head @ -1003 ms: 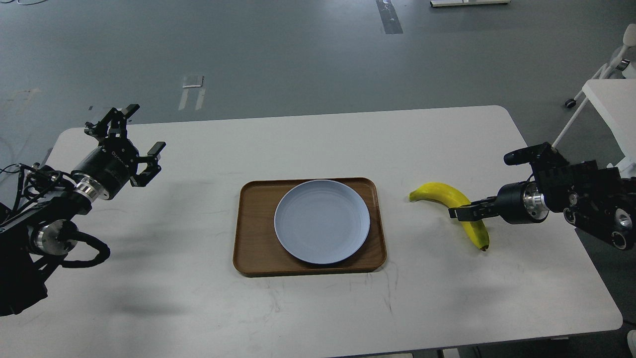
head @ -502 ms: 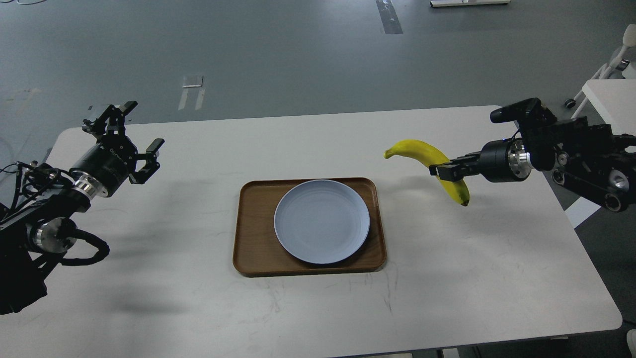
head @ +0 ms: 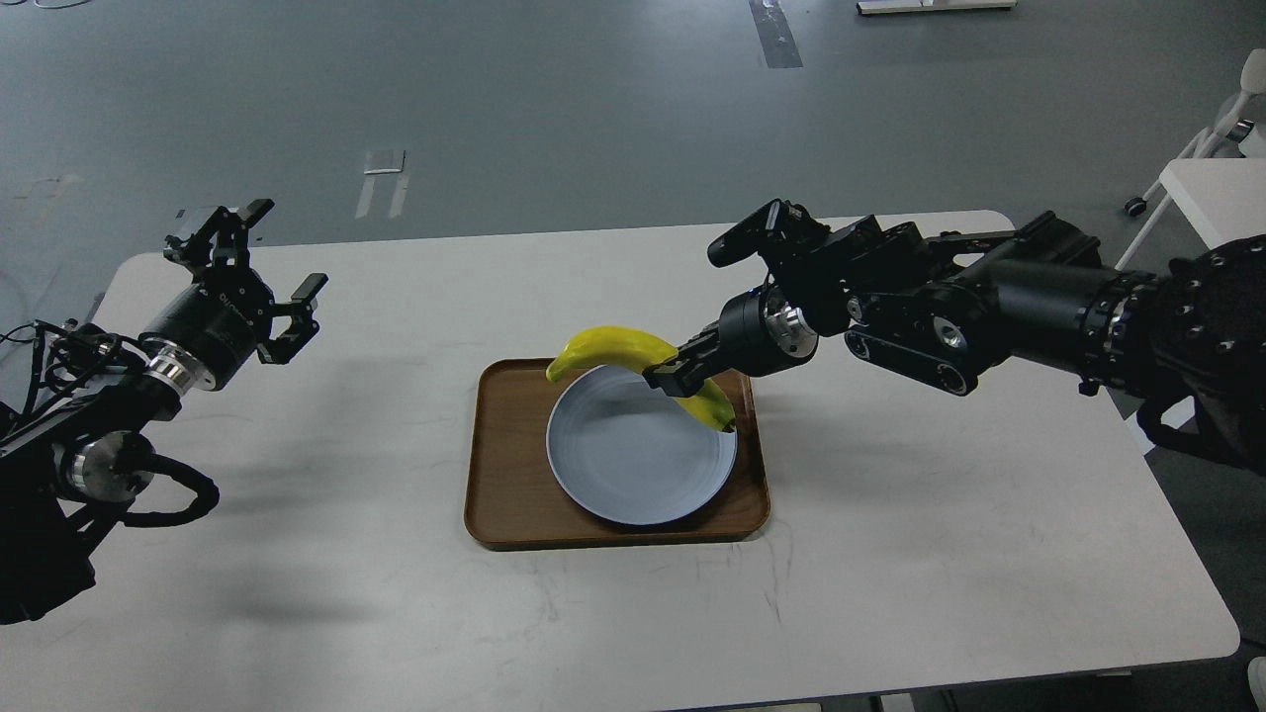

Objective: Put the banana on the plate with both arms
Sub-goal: 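Lift the banana with the right gripper and lower it onto the plate, then open the right gripper and withdraw it from the banana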

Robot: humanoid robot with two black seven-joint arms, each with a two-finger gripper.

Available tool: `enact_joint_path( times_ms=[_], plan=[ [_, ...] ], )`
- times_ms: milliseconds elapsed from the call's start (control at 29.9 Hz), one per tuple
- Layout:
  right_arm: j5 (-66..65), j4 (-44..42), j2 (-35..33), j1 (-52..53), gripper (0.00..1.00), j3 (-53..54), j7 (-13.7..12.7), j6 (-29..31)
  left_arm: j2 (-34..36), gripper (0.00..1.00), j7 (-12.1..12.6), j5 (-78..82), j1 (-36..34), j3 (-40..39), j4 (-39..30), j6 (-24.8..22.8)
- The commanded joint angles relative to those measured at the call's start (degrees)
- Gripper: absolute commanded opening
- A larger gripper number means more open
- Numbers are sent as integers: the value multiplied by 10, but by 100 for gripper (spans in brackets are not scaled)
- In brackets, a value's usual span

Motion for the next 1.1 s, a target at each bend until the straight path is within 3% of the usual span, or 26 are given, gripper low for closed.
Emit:
enact_joint_path(
  times_ms=[0,134,201,435,669,870,1070],
  plan=[
    [0,-3,14,-7,13,-14,0,0,0,98,0,0,-1,0,0,0],
    [0,-4,13,-17,20,-15,0,1,-2,98,0,0,-1,0,0,0],
    [1,-4,11,-19,28,-15,0,2,-2,98,0,0,-2,0,0,0],
    [40,-11,9,-19,98,-8,0,3,-5,98,0,0,-2,0,0,0],
    [61,-17,-26,-8,100,34,0,3,-3,98,0,0,-4,0,0,0],
    [220,-3,-137,-4,100,121,0,3,-3,98,0,0,-4,0,0,0],
    [438,18,-243,-88,100,229,0,5,-6,98,0,0,-3,1,0,0]
  ],
)
